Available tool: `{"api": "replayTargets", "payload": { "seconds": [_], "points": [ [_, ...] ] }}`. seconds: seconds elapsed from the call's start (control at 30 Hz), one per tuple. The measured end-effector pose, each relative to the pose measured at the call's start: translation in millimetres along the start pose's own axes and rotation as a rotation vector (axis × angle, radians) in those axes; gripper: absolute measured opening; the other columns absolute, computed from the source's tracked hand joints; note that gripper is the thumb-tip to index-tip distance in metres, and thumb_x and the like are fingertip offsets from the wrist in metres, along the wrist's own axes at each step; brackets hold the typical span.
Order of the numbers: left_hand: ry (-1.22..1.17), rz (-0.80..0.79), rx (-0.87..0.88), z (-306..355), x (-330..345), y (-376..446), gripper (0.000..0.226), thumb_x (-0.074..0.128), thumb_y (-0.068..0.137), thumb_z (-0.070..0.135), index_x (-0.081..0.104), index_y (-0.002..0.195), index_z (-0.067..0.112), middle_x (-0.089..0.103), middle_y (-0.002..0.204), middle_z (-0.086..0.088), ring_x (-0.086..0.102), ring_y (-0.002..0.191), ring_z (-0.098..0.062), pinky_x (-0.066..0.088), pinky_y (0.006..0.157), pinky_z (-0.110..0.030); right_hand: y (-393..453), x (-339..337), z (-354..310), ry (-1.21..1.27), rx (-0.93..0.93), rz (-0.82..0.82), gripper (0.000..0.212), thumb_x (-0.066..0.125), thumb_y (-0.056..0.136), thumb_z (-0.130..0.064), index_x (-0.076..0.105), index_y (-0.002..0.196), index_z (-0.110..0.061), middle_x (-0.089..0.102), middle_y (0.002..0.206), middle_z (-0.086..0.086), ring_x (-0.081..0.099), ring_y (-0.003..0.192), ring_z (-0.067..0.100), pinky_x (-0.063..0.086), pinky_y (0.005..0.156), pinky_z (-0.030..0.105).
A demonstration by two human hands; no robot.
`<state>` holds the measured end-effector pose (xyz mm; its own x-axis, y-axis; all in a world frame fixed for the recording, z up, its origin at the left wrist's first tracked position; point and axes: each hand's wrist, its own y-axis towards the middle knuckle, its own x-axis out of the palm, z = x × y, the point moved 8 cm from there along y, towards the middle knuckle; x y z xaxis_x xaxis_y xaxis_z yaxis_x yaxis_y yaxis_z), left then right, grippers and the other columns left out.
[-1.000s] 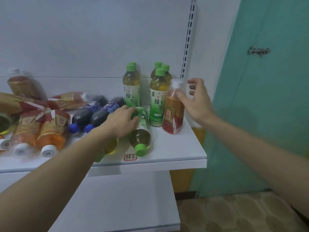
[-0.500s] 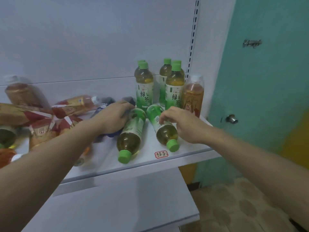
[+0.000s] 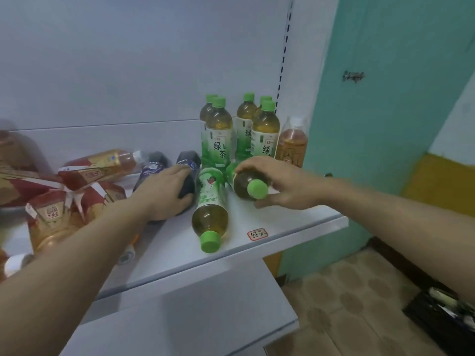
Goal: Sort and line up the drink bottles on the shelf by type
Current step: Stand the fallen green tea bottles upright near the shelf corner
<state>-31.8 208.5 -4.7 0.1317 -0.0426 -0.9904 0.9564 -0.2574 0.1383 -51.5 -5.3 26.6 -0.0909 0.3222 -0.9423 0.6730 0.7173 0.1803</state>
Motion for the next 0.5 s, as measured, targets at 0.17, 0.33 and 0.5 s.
{"api": "replayTargets", "payload": {
  "seconds": [0.17,0.33,0.5],
  "points": [
    [0.0,0.035,0.03,4.5,0.2,2.8,0.068,0.06,0.091,0.04,0.042,0.149,0.01,0.04,0.157,-0.008,0.047,0.136,-0.028,0.039,0.11,-0.04,33.1,-38.3,-2.9,0.245,0.212,0.186,0.07,0.067,0.096,-0.031,0.03,0.154,-0.019,0.046,0.148,-0.005,0.042,0.129,0.005,0.035,0.113,0.024],
    [-0.003,0.053,0.03,3.0,1.2,3.5,0.068,0.057,0.093,0.041,0.038,0.151,0.011,0.035,0.16,-0.007,0.043,0.14,-0.027,0.039,0.112,-0.041,59.7,-49.0,18.9,0.27,0.478,0.325,0.076,0.053,0.102,-0.041,0.008,0.16,-0.024,0.02,0.167,0.002,0.03,0.148,0.025,0.028,0.12,0.046],
    [0.003,0.071,0.027,0.3,4.1,7.1,0.068,0.056,0.093,0.04,0.038,0.151,0.01,0.033,0.161,-0.006,0.041,0.141,-0.028,0.04,0.11,-0.044,77.2,-50.3,30.9,0.141,0.579,0.335,0.076,0.051,0.1,-0.05,0.013,0.159,-0.02,0.033,0.161,0.01,0.053,0.132,0.033,0.04,0.111,0.05]
  ]
}}
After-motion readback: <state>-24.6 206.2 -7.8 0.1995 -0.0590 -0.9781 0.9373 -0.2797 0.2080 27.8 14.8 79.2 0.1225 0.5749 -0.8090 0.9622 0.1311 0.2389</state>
